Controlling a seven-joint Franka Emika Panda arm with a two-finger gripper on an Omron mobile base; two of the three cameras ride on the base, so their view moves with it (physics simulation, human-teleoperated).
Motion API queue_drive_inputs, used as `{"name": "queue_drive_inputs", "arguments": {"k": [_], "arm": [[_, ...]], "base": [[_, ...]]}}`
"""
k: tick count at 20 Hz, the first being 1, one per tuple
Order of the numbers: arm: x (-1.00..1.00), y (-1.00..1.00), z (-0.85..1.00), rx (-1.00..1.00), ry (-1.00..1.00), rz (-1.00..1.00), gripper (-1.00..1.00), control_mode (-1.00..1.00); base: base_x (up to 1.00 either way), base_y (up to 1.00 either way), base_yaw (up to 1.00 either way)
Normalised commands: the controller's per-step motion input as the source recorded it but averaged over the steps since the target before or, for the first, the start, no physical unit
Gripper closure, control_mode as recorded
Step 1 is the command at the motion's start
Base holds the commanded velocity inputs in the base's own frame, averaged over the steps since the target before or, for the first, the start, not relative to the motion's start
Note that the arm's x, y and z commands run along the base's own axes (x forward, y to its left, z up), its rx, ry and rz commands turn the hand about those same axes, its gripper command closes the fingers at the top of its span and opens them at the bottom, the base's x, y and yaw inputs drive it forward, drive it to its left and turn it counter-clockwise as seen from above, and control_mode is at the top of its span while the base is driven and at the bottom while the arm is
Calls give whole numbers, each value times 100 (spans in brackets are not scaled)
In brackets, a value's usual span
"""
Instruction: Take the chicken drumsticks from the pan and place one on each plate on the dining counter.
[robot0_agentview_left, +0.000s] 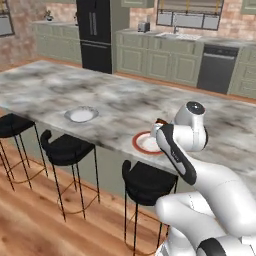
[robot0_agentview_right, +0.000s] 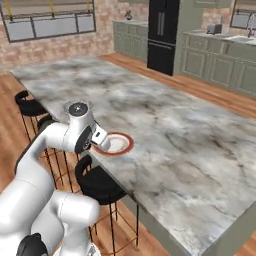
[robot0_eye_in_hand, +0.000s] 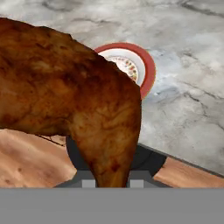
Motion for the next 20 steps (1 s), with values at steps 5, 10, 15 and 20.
{"name": "queue_drive_inputs", "arguments": {"k": [5, 10, 15, 20], "arm": [[0, 0, 0, 0, 0, 0, 100, 100], [0, 0, 0, 0, 0, 0, 100, 100], [12, 0, -1, -1, 5, 0, 100, -100], [78, 8, -12, -9, 17, 0, 100, -100]], "base": [[38, 65, -57], [7, 11, -14], [0, 0, 0], [0, 0, 0]]}}
